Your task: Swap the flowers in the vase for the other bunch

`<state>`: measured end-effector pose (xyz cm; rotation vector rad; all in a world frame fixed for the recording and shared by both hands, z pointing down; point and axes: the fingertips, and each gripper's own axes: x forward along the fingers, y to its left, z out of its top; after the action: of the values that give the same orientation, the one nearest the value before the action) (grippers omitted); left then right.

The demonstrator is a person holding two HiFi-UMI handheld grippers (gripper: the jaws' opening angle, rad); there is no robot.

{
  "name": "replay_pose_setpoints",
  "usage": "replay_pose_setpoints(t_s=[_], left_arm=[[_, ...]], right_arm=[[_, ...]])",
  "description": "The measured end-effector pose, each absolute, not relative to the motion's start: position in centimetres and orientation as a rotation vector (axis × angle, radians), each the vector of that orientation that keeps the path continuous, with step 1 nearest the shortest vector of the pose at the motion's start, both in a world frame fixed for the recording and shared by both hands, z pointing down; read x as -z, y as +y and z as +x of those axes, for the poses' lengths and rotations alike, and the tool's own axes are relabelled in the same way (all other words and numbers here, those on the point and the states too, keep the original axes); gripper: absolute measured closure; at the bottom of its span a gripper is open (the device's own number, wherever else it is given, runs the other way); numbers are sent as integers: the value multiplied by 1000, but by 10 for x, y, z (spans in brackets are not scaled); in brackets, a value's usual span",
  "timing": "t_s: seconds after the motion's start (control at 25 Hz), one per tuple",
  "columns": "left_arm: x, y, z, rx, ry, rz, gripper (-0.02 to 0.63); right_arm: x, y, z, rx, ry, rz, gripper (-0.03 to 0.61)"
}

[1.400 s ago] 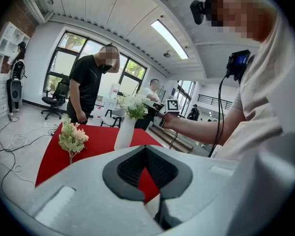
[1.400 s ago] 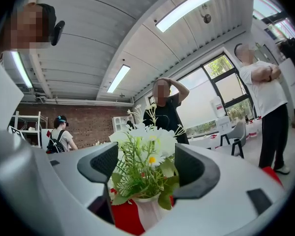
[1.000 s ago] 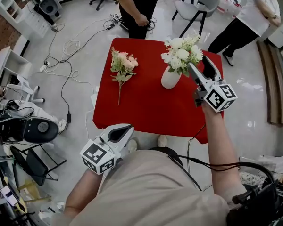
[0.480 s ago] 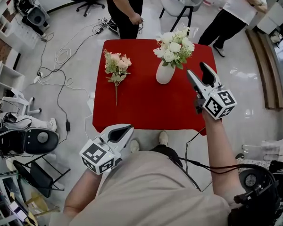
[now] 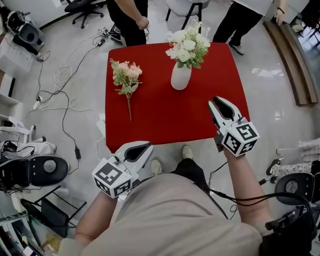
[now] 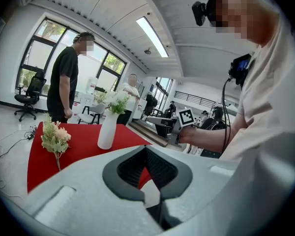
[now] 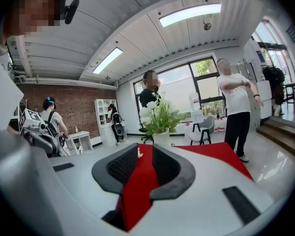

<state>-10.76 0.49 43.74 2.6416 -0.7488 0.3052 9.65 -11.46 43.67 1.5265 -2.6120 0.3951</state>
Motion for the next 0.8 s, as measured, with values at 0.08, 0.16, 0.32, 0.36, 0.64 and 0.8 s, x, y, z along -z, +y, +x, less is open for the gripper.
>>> replay_pose_setpoints(t_s=[0.08, 0.16, 0.32, 0.36, 0.64, 0.8], left_arm=[[-439, 7, -106, -303, -727, 2645, 607], [-437, 10, -104, -295, -707, 2651, 607], [-435, 18, -103, -287, -679, 2668, 607], [-435, 19, -103, -287, -674, 2670, 607], [-443, 32, -113, -303, -666, 2664, 607], [-443, 40, -122, -305, -683, 2665, 607]], right_arm=[[-447, -96, 90, -429, -2582, 1511, 495], [-454, -79, 82, -460, -2567, 1495, 510], [-461, -50, 61, -485, -2559, 1441, 528], [-464, -43, 55, -487, -2559, 1424, 533], [-481, -6, 29, -542, -2558, 1343, 546], [-479, 13, 21, -536, -2566, 1330, 554]])
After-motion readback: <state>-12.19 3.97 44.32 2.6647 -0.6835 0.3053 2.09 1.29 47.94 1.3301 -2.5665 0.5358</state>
